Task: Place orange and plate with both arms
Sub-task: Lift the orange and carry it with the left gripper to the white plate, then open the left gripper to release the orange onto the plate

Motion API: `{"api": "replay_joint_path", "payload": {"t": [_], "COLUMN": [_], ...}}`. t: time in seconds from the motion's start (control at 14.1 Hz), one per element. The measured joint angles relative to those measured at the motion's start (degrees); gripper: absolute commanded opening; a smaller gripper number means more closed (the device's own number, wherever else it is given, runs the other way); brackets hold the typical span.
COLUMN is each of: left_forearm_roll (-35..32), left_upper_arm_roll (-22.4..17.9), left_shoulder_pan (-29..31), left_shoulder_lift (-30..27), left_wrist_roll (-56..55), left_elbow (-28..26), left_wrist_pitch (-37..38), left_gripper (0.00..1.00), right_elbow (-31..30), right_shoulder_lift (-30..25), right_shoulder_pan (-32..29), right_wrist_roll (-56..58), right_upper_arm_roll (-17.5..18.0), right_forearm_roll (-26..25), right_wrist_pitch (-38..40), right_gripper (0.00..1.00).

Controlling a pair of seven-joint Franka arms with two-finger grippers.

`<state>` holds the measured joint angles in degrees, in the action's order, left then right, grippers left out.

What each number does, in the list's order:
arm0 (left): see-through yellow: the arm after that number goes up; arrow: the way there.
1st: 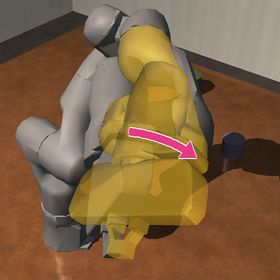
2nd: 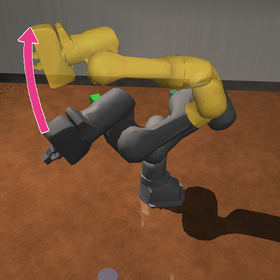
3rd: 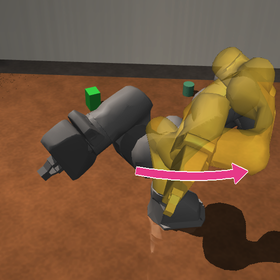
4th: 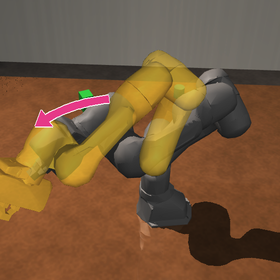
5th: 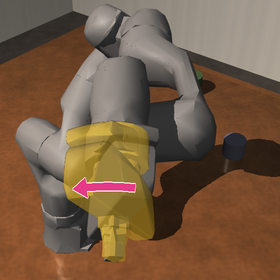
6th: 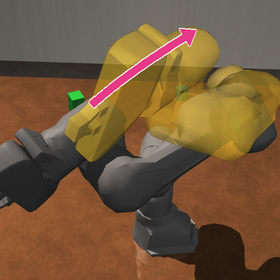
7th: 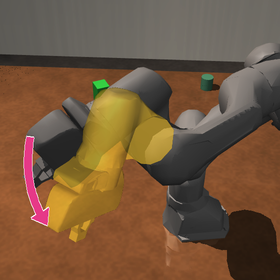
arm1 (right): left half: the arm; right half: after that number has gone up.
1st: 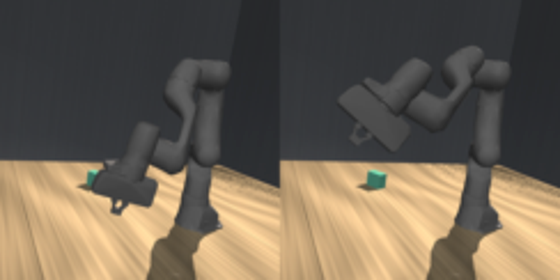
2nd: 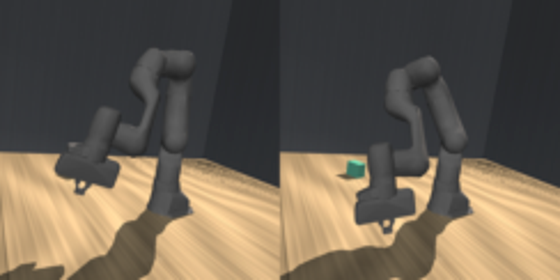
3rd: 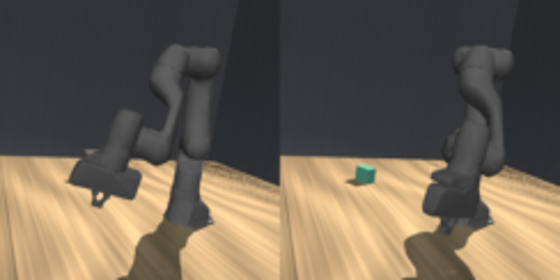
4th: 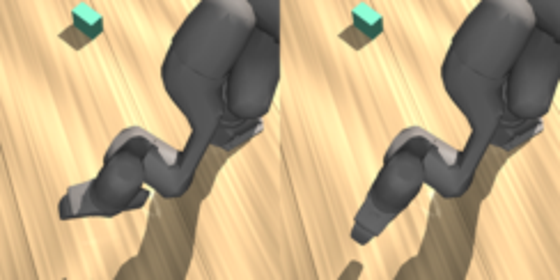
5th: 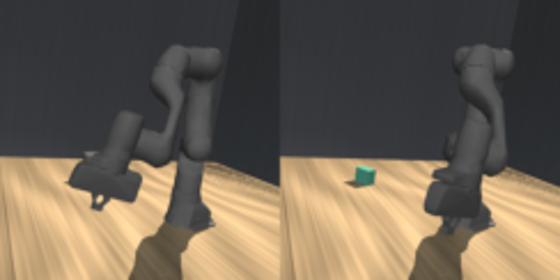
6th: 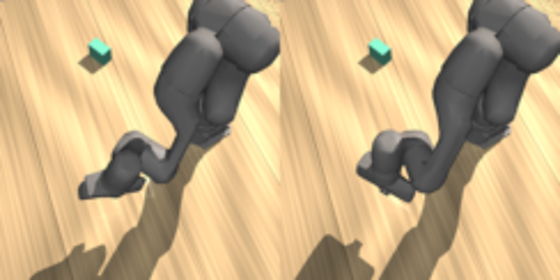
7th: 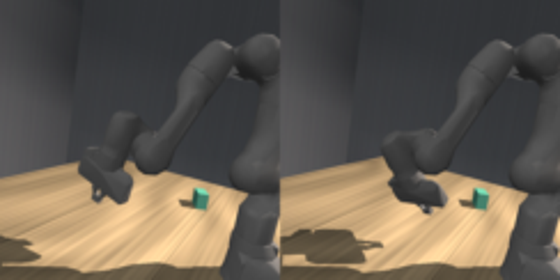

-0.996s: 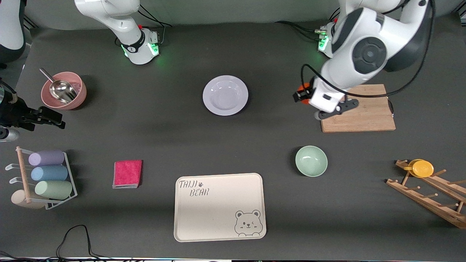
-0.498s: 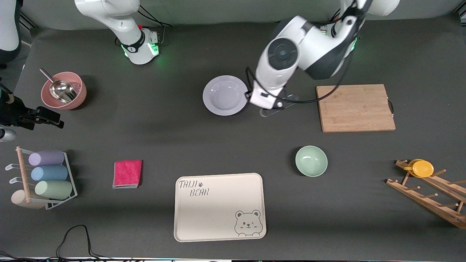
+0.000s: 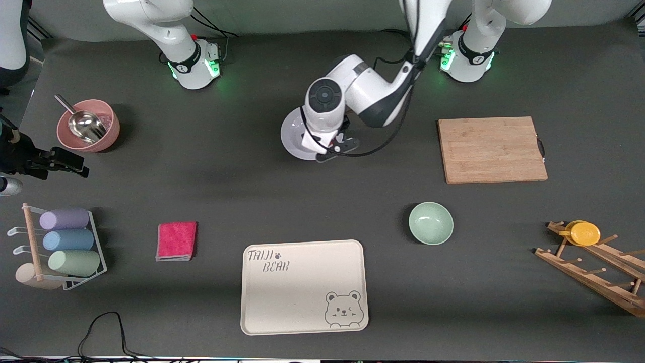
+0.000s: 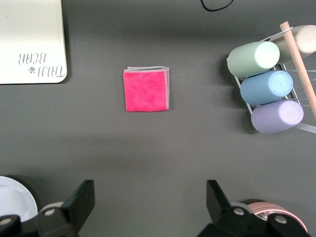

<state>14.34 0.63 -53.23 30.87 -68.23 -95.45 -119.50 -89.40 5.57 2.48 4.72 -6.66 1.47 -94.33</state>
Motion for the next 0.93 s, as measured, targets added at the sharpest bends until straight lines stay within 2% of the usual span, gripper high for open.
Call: {"api": "replay_joint_path", "payload": {"t": [0.28,0.43,0.5,0.57,0.64,0.93], "left_forearm_roll": [0.0,0.0,0.0,0.0,0.0,-0.3], "left_upper_arm_roll": [0.1,0.1,0.1,0.1,0.1,0.1], "left_shoulder_pan": [-4.2,-4.8,-5.0,-5.3,-5.4,-5.6], "left_shoulder_lift": [4.3,6.3,7.1,7.6,7.9,7.9], "left_wrist_roll": [-2.0,-2.3,-2.3,-2.3,-2.3,-2.3], "left_elbow": [0.0,0.1,0.1,0.1,0.1,0.9], "left_wrist_pitch": [-5.1,-6.3,-6.8,-7.4,-7.6,-7.4], "left_gripper": [0.13,0.23,0.42,0.85,1.00,1.00], "right_elbow": [0.0,-0.1,-0.2,-0.2,-0.2,-0.4], "right_shoulder_lift": [0.0,0.0,0.0,0.0,0.0,0.0], "right_shoulder_pan": [0.0,0.0,0.0,0.0,0.0,0.0], "right_wrist_roll": [0.0,0.0,0.0,0.0,0.0,0.0], "right_upper_arm_roll": [0.0,0.0,0.0,0.0,0.0,0.0], "right_forearm_roll": [0.0,0.0,0.0,0.0,0.0,0.0], "right_wrist_pitch": [0.0,0.0,0.0,0.0,0.0,0.0], "right_gripper": [1.00,1.00,1.00,1.00,1.00,1.00]}}
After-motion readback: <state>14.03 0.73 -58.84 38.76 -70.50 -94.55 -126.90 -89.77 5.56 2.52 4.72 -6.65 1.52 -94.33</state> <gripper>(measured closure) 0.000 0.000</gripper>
